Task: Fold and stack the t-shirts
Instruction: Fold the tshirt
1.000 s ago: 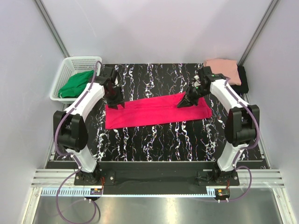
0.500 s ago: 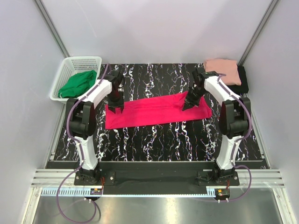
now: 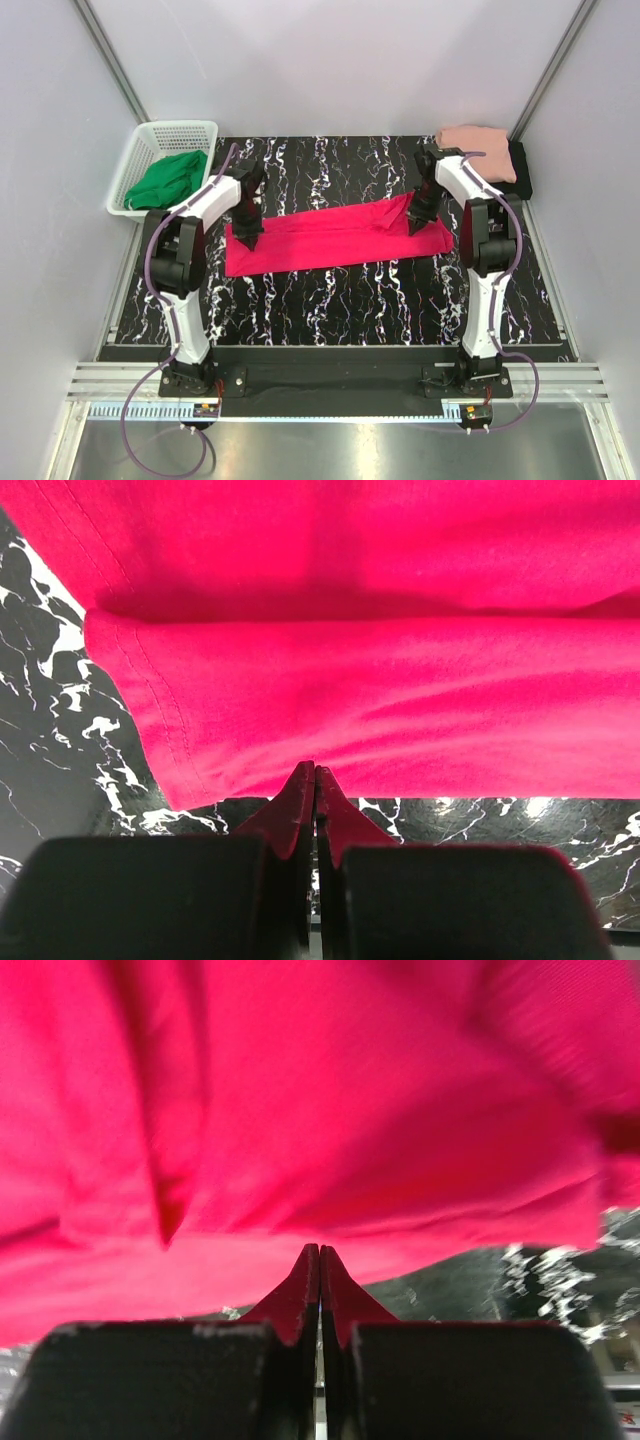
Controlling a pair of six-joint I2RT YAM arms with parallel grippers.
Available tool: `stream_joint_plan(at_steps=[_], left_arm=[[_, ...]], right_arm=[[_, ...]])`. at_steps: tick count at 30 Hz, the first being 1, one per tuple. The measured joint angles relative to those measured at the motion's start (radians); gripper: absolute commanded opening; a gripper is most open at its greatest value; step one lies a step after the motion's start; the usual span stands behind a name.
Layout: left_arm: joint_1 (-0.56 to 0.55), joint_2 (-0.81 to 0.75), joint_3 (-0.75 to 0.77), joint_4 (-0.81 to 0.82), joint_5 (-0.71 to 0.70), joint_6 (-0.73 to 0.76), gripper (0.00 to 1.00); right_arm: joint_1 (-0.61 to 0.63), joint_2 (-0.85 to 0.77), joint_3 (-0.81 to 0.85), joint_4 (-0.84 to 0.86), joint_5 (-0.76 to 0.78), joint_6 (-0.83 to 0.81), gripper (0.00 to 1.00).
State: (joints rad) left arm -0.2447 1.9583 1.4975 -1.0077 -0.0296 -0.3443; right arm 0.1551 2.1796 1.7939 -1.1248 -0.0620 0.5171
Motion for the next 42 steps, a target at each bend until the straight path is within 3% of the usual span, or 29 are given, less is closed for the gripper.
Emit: stream_joint_plan(at_steps=[9, 27, 35, 42], left_arm=[[0.017, 0.051, 0.008, 0.015, -0.001, 0.000, 0.00], [0.020, 0.106, 0.009, 0.018, -0.001, -0.008, 0.00], [0.021, 0.012, -0.134, 0.062, 0.019, -0.039, 0.00], [0.001, -0.054, -0.237, 0.061, 0.063, -0.066, 0.00]], right_arm=[[-0.050, 0.097, 0.092, -0.043, 0.088, -0.016, 0.00], [-0.049, 0.238, 0.274, -0.185, 0.101, -0.051, 0.00], [-0.049, 0.332, 0.436, -0.288, 0.100, -0.066, 0.00], [-0.049, 0.445, 0.674, -0.305, 0.074, -0.079, 0.00]])
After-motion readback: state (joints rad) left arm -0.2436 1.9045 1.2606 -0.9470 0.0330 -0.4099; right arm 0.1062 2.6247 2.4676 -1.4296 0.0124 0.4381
